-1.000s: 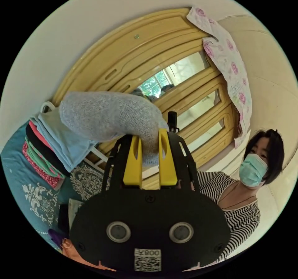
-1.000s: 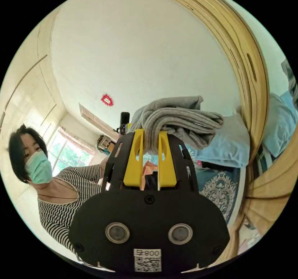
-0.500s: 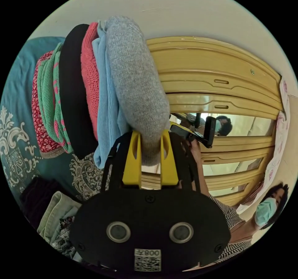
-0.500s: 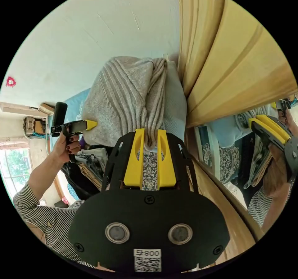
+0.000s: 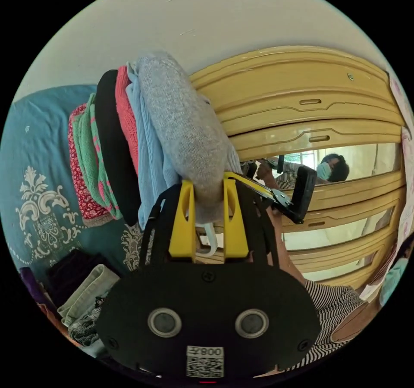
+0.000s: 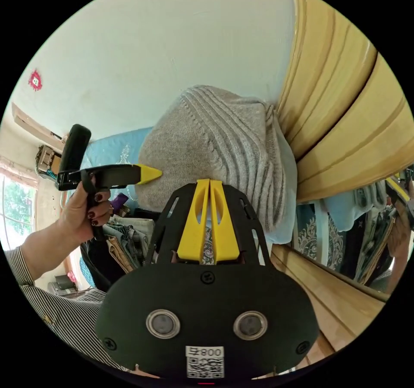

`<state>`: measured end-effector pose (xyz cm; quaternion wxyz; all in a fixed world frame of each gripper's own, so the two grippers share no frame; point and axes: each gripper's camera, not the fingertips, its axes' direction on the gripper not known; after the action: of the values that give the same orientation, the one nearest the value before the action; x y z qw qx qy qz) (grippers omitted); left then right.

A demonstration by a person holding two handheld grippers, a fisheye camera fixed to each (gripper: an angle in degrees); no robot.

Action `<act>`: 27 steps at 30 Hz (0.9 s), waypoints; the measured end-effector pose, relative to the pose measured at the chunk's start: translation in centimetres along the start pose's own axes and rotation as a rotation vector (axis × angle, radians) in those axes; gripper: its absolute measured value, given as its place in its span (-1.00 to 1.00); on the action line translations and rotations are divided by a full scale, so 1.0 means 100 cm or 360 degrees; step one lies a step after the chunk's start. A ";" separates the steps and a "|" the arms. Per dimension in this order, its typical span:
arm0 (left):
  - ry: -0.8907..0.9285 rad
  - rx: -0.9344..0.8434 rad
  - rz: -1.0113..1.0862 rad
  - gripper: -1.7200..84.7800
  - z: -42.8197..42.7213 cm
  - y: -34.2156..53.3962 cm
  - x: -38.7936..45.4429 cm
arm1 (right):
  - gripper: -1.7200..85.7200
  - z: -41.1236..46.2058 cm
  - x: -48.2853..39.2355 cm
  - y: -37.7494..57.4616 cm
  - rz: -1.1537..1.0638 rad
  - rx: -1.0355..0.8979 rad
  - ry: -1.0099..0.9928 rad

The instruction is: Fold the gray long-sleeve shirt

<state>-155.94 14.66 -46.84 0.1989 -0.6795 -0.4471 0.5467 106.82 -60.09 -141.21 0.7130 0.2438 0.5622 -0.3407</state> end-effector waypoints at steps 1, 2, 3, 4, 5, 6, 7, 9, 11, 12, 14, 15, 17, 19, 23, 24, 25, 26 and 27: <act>-0.0067 0.0057 0.0054 -0.75 -0.009 0.010 0.007 | -0.96 -0.002 0.004 -0.001 0.0037 0.0023 -0.0040; -0.0124 0.0136 0.0094 -0.76 -0.017 0.020 0.014 | -0.96 -0.003 0.002 -0.003 0.0025 0.0027 -0.0018; -0.0153 0.0171 0.0115 -0.77 -0.020 0.025 0.018 | -0.96 -0.003 0.000 -0.003 0.0010 0.0023 0.0008; -0.0215 0.0202 0.0156 -0.78 -0.021 0.032 0.024 | -0.96 -0.003 -0.006 -0.005 -0.0027 0.0013 0.0067; -0.0276 0.0186 0.0195 -0.79 -0.016 0.036 0.029 | -0.96 -0.002 -0.013 -0.006 -0.0057 0.0009 0.0124; -0.0311 0.0169 0.0216 -0.79 -0.013 0.038 0.030 | -0.96 -0.002 -0.016 -0.006 -0.0067 0.0006 0.0151; -0.0396 0.0115 0.0255 -0.80 -0.004 0.040 0.031 | -0.96 0.000 -0.021 -0.007 -0.0076 -0.0001 0.0205; -0.0466 0.0003 0.0245 -0.80 0.006 0.043 0.023 | -0.96 0.005 -0.025 -0.008 -0.0076 -0.0021 0.0261; -0.0413 -0.0038 0.0198 -0.82 0.001 0.055 0.016 | -0.96 0.005 -0.026 -0.008 -0.0049 -0.0031 0.0246; -0.0409 -0.0029 0.0202 -0.82 -0.003 0.060 0.017 | -0.96 0.003 -0.026 -0.008 -0.0041 -0.0019 0.0237; -0.0422 0.0010 0.0253 -0.87 -0.021 0.085 0.025 | -0.96 -0.005 -0.030 -0.005 -0.0041 -0.0005 0.0249; -0.0422 0.0019 0.0270 -0.88 -0.027 0.092 0.027 | -0.96 -0.007 -0.031 -0.004 -0.0048 -0.0006 0.0260; -0.0390 0.0087 0.0325 -0.92 -0.055 0.128 0.033 | -0.96 -0.015 -0.033 0.001 -0.0063 0.0010 0.0278; -0.0331 0.0146 0.0348 -0.93 -0.080 0.159 0.034 | -0.96 -0.023 -0.030 0.005 -0.0044 0.0033 0.0248; -0.0309 0.0282 0.0329 -0.92 -0.142 0.239 0.029 | -0.96 -0.047 -0.021 0.013 -0.0016 0.0061 0.0178; -0.0314 0.0298 0.0327 -0.92 -0.150 0.250 0.027 | -0.96 -0.051 -0.020 0.014 -0.0012 0.0063 0.0165; -0.0336 0.0315 0.0326 -0.92 -0.166 0.273 0.025 | -0.96 -0.060 -0.018 0.017 -0.0006 0.0070 0.0139; -0.0372 0.0324 0.0306 -0.91 -0.180 0.295 0.022 | -0.96 -0.069 -0.015 0.021 0.0009 0.0077 0.0107; -0.0387 0.0331 0.0295 -0.91 -0.187 0.305 0.021 | -0.96 -0.075 -0.013 0.023 0.0019 0.0082 0.0090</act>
<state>-126.84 4.53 -65.14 0.1612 -0.6224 -0.3444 0.6841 103.64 -52.84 -141.87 0.6923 0.2749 0.5717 -0.3439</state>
